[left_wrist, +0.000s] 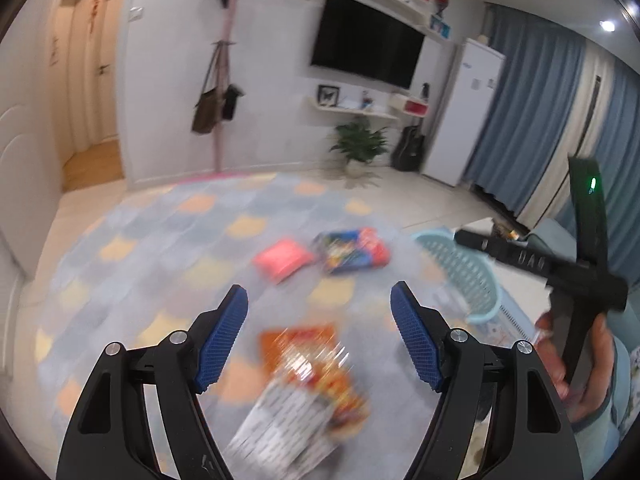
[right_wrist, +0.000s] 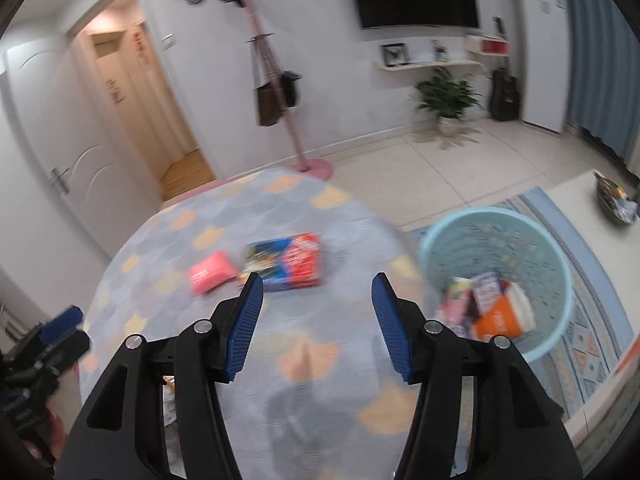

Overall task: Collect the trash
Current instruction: 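Move both open tools back over the table, then grasp the white dotted paper bag with the left tool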

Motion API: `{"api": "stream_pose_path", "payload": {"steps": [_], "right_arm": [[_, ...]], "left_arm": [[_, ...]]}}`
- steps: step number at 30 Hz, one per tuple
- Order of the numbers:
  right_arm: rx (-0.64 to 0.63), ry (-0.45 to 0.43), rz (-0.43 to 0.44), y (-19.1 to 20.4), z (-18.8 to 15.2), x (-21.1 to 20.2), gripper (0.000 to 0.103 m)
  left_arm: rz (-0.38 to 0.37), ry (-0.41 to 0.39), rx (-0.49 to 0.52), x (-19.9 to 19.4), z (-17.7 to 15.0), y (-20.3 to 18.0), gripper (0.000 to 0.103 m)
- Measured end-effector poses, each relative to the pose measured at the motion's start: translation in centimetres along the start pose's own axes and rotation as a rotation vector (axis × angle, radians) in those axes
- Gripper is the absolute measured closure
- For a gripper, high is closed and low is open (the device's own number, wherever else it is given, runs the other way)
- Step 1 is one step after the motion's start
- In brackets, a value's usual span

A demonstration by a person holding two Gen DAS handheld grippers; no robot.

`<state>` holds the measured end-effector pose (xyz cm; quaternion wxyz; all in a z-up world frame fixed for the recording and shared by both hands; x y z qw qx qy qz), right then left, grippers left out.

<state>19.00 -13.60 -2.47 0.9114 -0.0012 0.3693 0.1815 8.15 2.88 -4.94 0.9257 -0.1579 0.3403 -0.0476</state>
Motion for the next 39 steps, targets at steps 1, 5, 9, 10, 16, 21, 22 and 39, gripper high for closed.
{"api": "stream_pose_path", "payload": {"steps": [1,5,9,10,16,21,22,39], "right_arm": [[-0.018,0.000,0.007,1.0,-0.1,0.2,0.056],[-0.071,0.039,0.069,4.9,-1.6,1.6,0.065],[-0.097,0.084,0.112,7.3,-3.4,2.8,0.065],[-0.102,0.095,0.122,7.8,-3.9,3.0,0.065],[-0.129,0.135,0.160,10.1,-5.7,4.1,0.065],[-0.162,0.151,0.179,11.1,-6.3,4.2,0.065],[-0.167,0.158,0.183,11.3,-6.5,4.5,0.065],[-0.208,0.249,0.194,14.3,-9.6,6.9,0.030]], "left_arm": [[0.019,0.014,-0.001,-0.2,-1.0,1.0,0.031],[0.054,0.092,-0.007,-0.1,-5.1,4.1,0.031],[0.054,0.144,0.011,0.5,-8.3,4.7,0.031],[0.054,0.151,0.024,0.6,-8.9,4.5,0.031],[0.131,0.167,0.157,1.7,-11.0,3.6,0.036],[0.131,0.200,0.117,2.4,-11.9,4.8,0.056],[0.131,0.194,0.114,2.4,-11.8,4.9,0.059],[0.055,0.107,-0.104,0.6,-8.5,8.5,0.095]]}}
Point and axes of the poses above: each gripper's, at about its wrist camera, not at the fingertips, and x roughly the way its jaws point, y to its left, z to its top, the point moved 8 cm from there along x, roughly the way its jaws point, and after that the axes turned 11 degrees about -x, right-handed, at the moved point
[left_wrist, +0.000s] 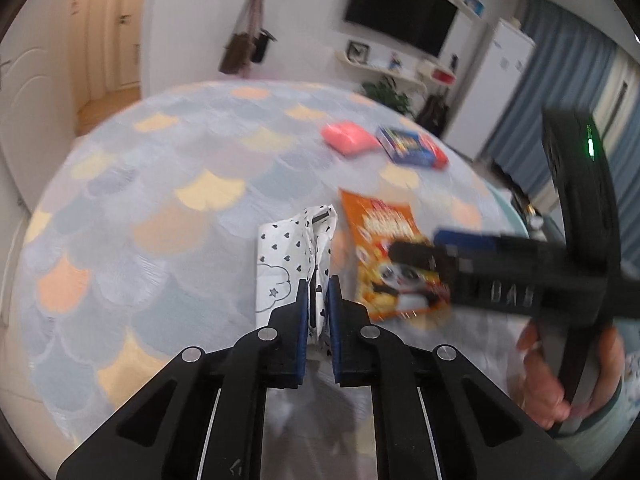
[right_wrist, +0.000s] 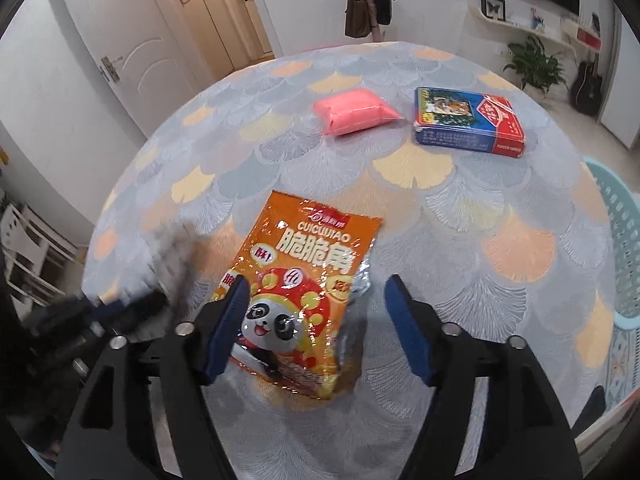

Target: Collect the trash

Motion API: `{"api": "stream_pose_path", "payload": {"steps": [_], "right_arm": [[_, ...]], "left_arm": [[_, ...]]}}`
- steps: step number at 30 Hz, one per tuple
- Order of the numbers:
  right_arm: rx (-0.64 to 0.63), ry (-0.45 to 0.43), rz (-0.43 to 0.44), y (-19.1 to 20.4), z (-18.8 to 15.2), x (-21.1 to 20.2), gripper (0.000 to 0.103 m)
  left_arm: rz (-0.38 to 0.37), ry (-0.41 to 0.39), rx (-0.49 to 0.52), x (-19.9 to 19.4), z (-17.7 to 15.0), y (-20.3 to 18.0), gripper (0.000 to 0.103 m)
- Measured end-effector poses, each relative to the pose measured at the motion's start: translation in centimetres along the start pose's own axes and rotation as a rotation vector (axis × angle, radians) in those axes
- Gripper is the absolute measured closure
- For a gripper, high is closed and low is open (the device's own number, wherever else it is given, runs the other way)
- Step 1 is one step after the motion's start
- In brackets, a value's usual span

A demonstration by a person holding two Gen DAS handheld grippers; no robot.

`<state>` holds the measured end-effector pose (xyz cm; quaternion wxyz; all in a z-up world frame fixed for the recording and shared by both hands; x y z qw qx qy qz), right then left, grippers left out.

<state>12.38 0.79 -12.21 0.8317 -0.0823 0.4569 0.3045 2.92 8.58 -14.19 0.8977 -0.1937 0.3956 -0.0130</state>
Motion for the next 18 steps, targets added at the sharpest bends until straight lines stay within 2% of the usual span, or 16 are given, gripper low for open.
{"api": "stream_pose_path", "payload": {"steps": [2,4,7,10,12,16,18], "right_arm": [[0.015,0.010,0.007,0.5,0.0,0.2,0.015],[0.037,0.027,-0.009,0.9,0.2,0.6,0.010],[0.049,0.051,-0.087,1.3,0.5,1.4,0.008],[0.005,0.067,-0.183,1.7,0.5,2.1,0.008],[-0.037,0.068,-0.222,2.1,0.4,2.2,0.012],[-0.087,0.048,-0.231,2.3,0.3,1.4,0.038],[-0.107,0.044,-0.224,2.3,0.1,1.1,0.046]], "left_arm": [[0.014,-0.028,-0.030,-0.6,0.9,0.9,0.095],[0.027,-0.051,-0.055,-1.2,1.7,1.8,0.095],[0.035,-0.076,-0.081,-1.7,2.6,2.6,0.095],[0.044,-0.086,-0.092,-1.9,3.1,3.1,0.095],[0.043,-0.087,-0.094,-2.0,3.2,3.3,0.095],[0.041,-0.088,-0.089,-2.0,3.4,3.3,0.095],[0.035,-0.092,-0.082,-2.1,3.5,2.9,0.095]]}}
Point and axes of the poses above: each gripper's, at about its wrist camera, not at the fingertips, and x roughly the way its jaws point, y to its left, z to its top, the point moved 8 cm from there along x, roughly the way its jaws point, and after that the axes turned 11 degrees about -x, right-handed, at the moved point
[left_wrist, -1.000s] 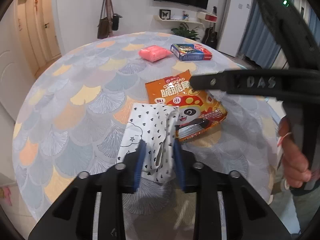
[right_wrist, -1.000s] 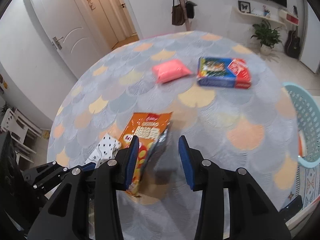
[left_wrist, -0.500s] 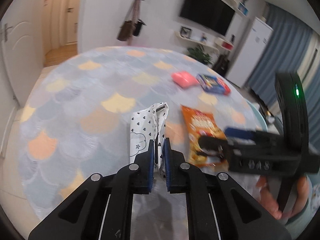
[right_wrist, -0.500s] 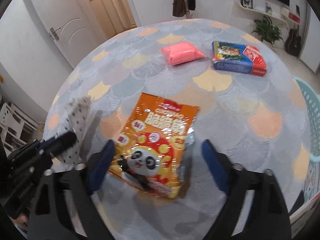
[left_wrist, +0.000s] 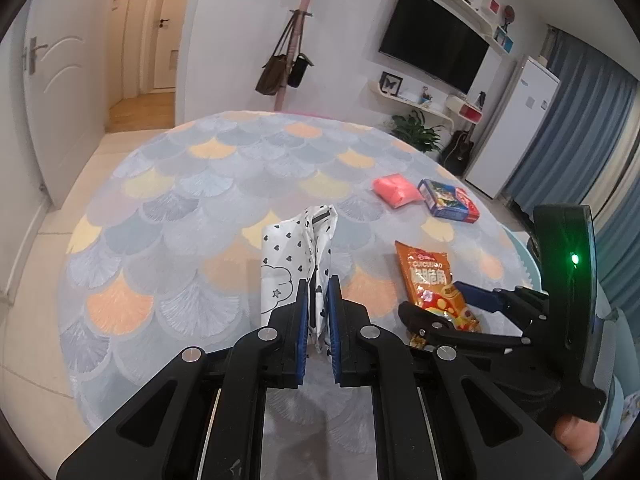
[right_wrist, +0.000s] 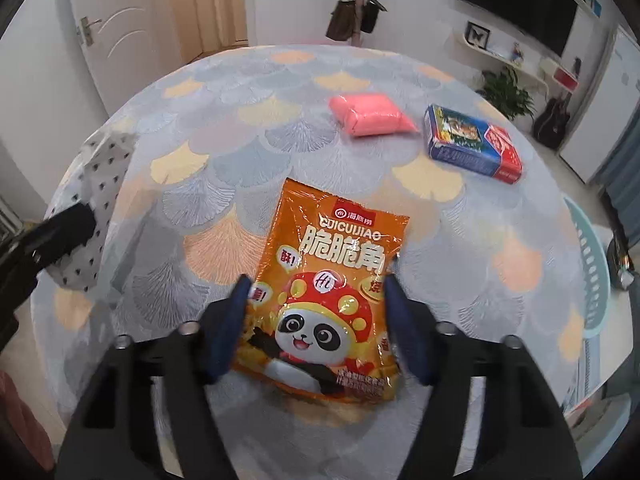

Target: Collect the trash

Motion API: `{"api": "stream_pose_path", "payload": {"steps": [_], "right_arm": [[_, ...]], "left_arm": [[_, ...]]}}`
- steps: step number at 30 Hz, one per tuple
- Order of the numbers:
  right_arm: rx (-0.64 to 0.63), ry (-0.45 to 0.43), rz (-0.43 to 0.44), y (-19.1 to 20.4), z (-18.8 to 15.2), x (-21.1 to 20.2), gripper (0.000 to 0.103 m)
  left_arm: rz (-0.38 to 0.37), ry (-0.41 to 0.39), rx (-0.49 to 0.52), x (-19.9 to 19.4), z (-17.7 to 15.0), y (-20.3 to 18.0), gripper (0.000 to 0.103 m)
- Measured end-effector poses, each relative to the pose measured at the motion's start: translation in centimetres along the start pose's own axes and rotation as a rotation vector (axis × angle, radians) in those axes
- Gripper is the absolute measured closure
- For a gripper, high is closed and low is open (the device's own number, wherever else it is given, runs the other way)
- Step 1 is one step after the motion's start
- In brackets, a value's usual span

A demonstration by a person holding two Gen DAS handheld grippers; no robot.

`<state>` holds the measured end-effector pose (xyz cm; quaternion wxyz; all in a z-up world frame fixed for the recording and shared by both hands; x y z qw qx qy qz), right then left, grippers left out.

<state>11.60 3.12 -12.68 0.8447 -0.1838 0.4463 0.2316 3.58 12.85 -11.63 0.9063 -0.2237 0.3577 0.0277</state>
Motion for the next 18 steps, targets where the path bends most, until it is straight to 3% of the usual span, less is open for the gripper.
{"api": "stream_pose_path", "payload": {"steps": [2,7,8,14,18], "right_arm": [[-0.005,-0.011,0.014,-0.3,-0.1,-0.4,0.060],[0.041,-0.047,0.106,-1.5,0.0,-1.5,0.080],[0.049,-0.062,0.121,-1.8,0.1,-1.8,0.103],[0.101,-0.113,0.114,-4.8,0.1,-3.9,0.103],[0.177,-0.167,0.201,-7.1,0.0,-5.1,0.103]], "left_arm": [[-0.005,-0.004,0.017,0.0,0.2,-0.6,0.095],[-0.031,-0.023,0.064,-0.3,1.0,-2.6,0.095],[-0.036,-0.026,0.072,-0.2,1.2,-3.0,0.095],[-0.079,-0.038,0.135,0.3,2.0,-6.5,0.095],[-0.100,-0.032,0.160,0.9,2.2,-8.3,0.095]]}}
Point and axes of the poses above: each gripper's, at about its wrist camera, not at the fingertips, and x roughly the way its jaws point, y to its left, z to its top, the point moved 8 cm from there along x, roughly the way its jaws point, and after that the axes turned 11 degrees about -x, right-handed, at the moved point
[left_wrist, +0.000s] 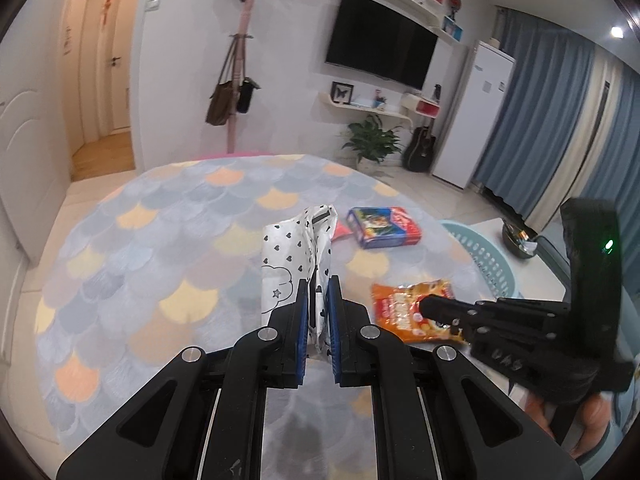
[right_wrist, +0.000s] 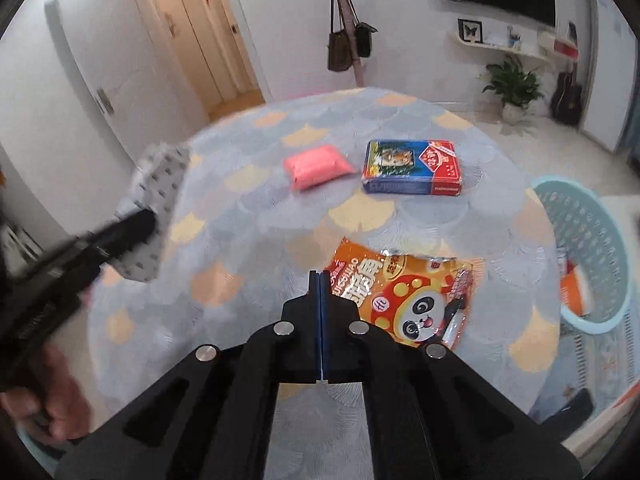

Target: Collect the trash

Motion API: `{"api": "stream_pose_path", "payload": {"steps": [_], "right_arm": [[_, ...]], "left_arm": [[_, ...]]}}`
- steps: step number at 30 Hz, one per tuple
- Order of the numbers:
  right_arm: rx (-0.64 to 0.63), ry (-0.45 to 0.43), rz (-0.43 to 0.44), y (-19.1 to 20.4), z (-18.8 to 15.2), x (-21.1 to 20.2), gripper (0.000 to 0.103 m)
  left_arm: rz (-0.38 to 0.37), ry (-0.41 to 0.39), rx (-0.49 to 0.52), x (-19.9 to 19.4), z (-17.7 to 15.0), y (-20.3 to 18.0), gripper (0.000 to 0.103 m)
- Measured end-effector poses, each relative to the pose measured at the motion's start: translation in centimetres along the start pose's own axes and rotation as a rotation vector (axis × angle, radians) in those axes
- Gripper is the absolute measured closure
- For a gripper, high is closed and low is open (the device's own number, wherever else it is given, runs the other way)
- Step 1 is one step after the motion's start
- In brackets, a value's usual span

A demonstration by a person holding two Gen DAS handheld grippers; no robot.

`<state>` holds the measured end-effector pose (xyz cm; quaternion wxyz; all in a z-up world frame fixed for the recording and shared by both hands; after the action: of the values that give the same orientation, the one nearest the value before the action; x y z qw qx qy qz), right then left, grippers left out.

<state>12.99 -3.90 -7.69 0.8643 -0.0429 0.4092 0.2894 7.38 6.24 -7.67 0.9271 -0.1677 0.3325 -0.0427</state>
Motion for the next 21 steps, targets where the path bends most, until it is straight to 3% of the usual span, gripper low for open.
{"api": "stream_pose_path", "payload": {"steps": [3,4,5,6,11,15,21], "right_arm": [[0.036,0.010,0.046,-1.3,-0.4,-0.8,0.096],[0.041,0.027,0.058,-1.4,-0.6,-0.7,0.077],[0.048,0.041,0.062,-1.5,-1.0,-0.5,0.043],[0.056,0.046,0.048,-1.7,-1.4,-0.4,0.031],[0.044,0.061,-0.021,-2.0,-2.3,0.5,0.027],[0.009,0.058,-0.166,-4.1,-1.4,1.5,0.022],[-0.019,0.125,-0.127,-6.3,-1.5,4.1,0.022]], "left_arm": [[-0.007,0.006,0.004,0.3,-0.2,-0.5,0.095],[-0.007,0.007,0.004,0.4,-0.2,-0.6,0.095],[-0.007,0.009,0.002,0.5,-0.3,-0.6,0.095],[-0.008,0.010,-0.001,0.6,-0.3,-0.6,0.095],[-0.002,0.020,-0.005,0.9,-0.4,-0.4,0.095],[0.001,0.024,-0.011,1.1,-0.3,-0.1,0.095],[0.008,0.021,-0.023,1.0,-0.3,0.5,0.095]]}}
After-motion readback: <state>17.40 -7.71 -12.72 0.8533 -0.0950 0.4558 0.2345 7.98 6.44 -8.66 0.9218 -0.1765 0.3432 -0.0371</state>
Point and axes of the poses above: each gripper's, at about its wrist camera, not at the fingertips, and x roughly the way its jaws point, y to its left, z to its top, the point moved 8 cm from there along x, roughly the way its jaws point, and after that the axes turned 11 degrees about -x, right-handed, at the moved point
